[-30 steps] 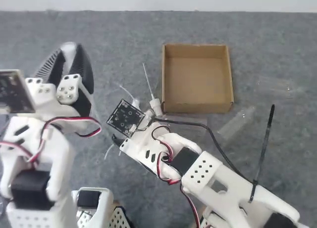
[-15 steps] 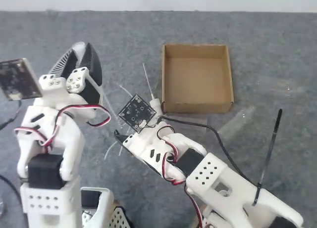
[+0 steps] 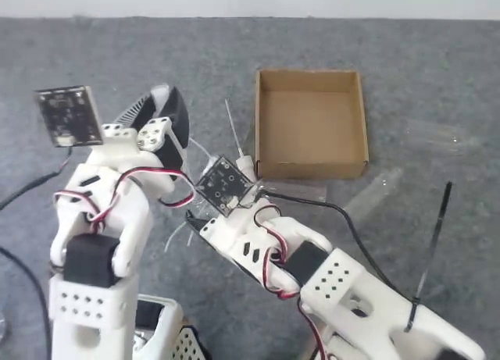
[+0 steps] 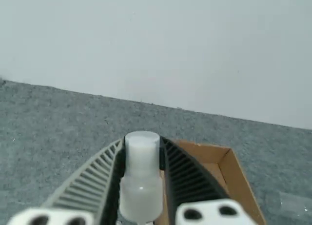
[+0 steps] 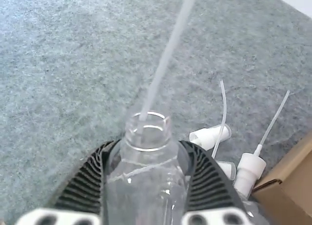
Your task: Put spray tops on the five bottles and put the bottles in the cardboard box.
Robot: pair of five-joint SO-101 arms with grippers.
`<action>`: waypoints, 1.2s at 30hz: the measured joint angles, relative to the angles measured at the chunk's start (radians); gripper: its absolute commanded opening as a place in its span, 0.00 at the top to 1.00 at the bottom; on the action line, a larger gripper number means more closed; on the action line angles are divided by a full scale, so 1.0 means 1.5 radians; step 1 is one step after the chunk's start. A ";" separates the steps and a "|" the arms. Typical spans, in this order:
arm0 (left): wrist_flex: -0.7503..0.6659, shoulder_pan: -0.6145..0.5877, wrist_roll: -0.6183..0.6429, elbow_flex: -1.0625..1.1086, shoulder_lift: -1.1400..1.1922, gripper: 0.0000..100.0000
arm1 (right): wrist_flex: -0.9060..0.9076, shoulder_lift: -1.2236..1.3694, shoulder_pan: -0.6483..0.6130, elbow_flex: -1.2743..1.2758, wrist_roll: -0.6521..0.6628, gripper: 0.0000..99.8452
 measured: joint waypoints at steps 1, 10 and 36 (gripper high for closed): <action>0.000 -0.001 0.000 0.005 0.000 0.99 | -0.008 -0.011 0.000 0.008 0.000 0.99; 0.007 0.048 -0.052 0.017 0.000 0.99 | -0.194 -0.084 0.047 0.125 -0.024 0.99; 0.119 0.019 -0.190 -0.065 -0.001 0.92 | -0.224 -0.085 0.057 0.140 -0.096 0.99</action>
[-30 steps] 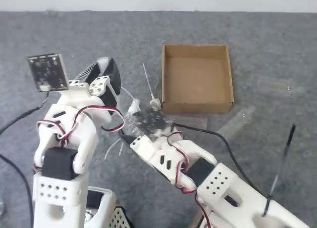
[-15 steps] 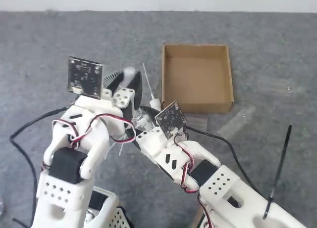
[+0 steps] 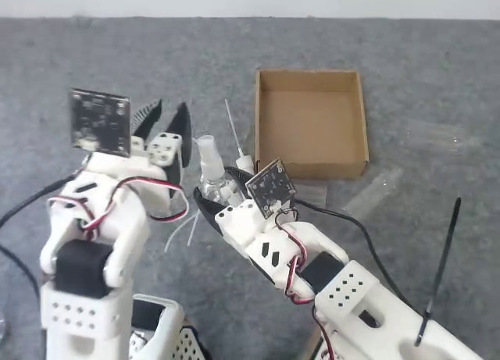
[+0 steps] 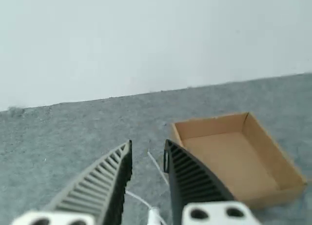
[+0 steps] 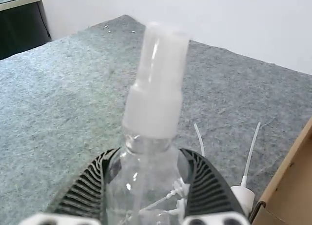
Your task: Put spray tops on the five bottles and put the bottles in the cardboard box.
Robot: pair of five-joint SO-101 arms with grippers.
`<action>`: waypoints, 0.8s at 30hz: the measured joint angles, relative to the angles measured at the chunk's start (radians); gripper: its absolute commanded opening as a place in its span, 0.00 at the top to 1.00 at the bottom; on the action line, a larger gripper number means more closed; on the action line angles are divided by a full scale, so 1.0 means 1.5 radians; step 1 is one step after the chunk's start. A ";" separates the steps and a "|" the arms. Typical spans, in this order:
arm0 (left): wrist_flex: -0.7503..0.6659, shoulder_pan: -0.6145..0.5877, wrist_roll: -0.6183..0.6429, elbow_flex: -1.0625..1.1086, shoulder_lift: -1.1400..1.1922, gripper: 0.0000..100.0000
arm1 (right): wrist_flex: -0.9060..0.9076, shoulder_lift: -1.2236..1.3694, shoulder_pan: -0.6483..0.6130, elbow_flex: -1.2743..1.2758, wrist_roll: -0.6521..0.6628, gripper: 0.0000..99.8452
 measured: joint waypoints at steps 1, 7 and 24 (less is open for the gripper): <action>-0.008 0.000 -0.011 0.014 0.000 0.92 | 0.000 0.000 0.000 0.000 0.000 0.99; -0.035 0.026 -0.042 0.091 0.001 0.92 | 0.000 0.000 0.000 0.003 0.000 0.99; 0.079 0.077 -0.047 0.077 -0.007 0.92 | 0.000 0.001 0.000 0.010 0.000 0.99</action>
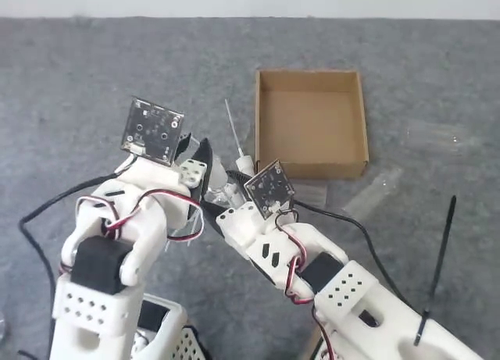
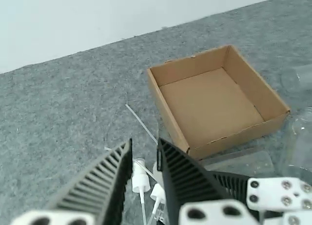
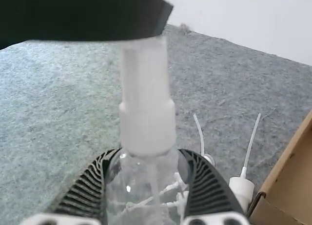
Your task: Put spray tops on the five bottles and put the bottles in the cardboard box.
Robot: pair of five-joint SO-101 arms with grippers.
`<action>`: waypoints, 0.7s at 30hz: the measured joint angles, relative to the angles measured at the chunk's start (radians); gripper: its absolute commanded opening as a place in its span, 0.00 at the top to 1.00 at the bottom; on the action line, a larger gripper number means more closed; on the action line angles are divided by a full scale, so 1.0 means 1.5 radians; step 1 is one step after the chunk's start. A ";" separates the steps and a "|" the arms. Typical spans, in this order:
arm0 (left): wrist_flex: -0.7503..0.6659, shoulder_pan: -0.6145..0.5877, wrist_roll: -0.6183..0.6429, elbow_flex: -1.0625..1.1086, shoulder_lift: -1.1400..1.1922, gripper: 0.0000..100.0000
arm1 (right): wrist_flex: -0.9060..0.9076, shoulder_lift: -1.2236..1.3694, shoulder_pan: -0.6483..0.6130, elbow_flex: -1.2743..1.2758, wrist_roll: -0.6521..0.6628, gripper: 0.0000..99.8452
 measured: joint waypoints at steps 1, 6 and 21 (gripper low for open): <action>0.000 0.000 -0.001 -0.001 0.000 0.92 | 0.000 0.000 0.000 0.000 0.000 0.99; -0.008 -0.002 -0.033 -0.013 0.007 0.92 | 0.000 0.000 0.000 0.000 0.000 0.99; -0.007 -0.146 -0.003 0.027 -0.048 0.90 | 0.045 0.000 0.088 -0.021 -0.004 0.99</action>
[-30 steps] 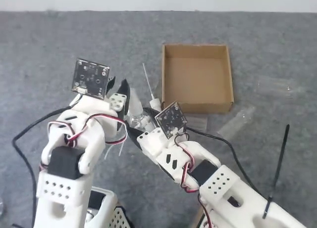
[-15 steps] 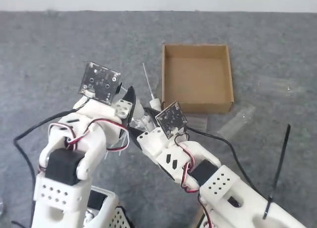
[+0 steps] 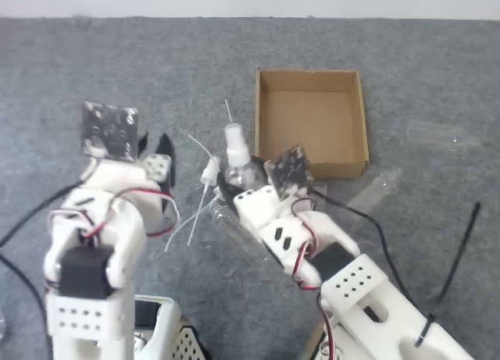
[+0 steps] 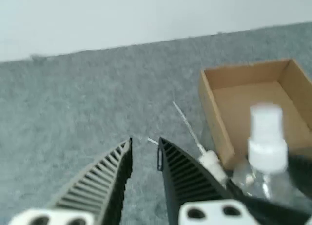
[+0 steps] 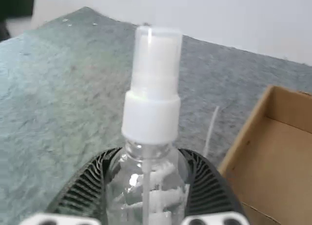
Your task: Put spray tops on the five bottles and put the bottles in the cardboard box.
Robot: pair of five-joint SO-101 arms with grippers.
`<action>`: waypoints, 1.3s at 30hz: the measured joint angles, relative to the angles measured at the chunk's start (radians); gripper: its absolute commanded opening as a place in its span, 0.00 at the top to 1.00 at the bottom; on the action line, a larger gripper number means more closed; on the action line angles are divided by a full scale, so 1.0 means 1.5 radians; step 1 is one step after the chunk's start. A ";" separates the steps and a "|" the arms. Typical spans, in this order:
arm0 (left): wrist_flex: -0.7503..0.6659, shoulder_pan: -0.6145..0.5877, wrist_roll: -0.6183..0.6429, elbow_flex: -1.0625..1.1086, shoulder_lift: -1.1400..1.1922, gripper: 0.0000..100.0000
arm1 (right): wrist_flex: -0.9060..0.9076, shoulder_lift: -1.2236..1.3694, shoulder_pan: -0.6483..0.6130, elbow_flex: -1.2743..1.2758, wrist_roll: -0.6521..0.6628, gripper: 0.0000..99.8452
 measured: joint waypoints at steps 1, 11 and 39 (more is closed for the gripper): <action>-0.012 0.011 0.001 0.036 -0.025 0.88 | 0.018 0.000 0.009 -0.014 -0.002 0.99; -0.126 0.100 0.002 0.358 -0.338 0.82 | 0.138 0.014 0.074 -0.231 -0.002 0.99; -0.217 0.126 0.006 0.472 -0.416 0.72 | 0.426 0.184 -0.001 -0.532 0.035 0.99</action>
